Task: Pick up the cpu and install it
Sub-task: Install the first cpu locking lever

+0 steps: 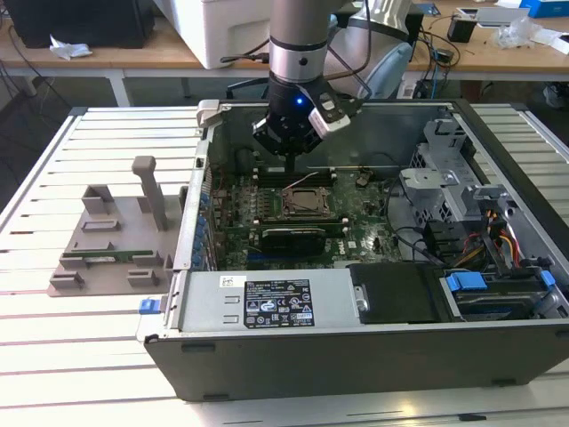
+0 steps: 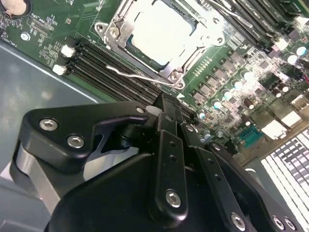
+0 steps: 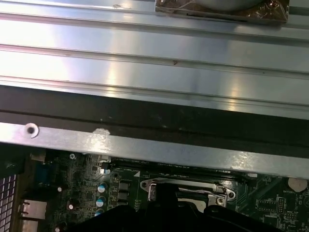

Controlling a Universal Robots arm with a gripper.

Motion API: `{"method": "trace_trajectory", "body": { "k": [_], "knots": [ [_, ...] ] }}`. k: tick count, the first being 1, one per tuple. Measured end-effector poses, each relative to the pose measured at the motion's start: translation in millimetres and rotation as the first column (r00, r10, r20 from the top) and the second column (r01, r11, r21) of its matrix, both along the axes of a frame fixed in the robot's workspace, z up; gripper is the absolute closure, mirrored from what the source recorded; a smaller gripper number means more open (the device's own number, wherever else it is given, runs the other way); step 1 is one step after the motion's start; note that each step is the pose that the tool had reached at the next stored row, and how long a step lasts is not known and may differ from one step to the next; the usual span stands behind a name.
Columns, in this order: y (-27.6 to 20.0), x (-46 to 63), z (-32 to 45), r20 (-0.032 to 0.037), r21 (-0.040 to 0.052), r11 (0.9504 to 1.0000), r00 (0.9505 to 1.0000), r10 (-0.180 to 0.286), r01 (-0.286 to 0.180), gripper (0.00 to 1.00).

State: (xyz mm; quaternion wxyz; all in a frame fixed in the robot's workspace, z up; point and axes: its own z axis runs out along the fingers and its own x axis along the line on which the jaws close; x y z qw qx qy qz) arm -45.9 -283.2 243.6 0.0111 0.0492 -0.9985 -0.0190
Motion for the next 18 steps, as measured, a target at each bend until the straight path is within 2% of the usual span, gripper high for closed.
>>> {"method": "trace_trajectory", "body": {
  "k": [13,18],
  "knots": [
    [3.7,8.0,-16.8,-0.0031,-0.0002,1.0000,1.0000,0.000,0.000,0.89],
    [4.5,14.5,-21.9,-0.0045,-0.0002,1.0000,1.0000,0.000,0.000,0.89]
  ]
}}
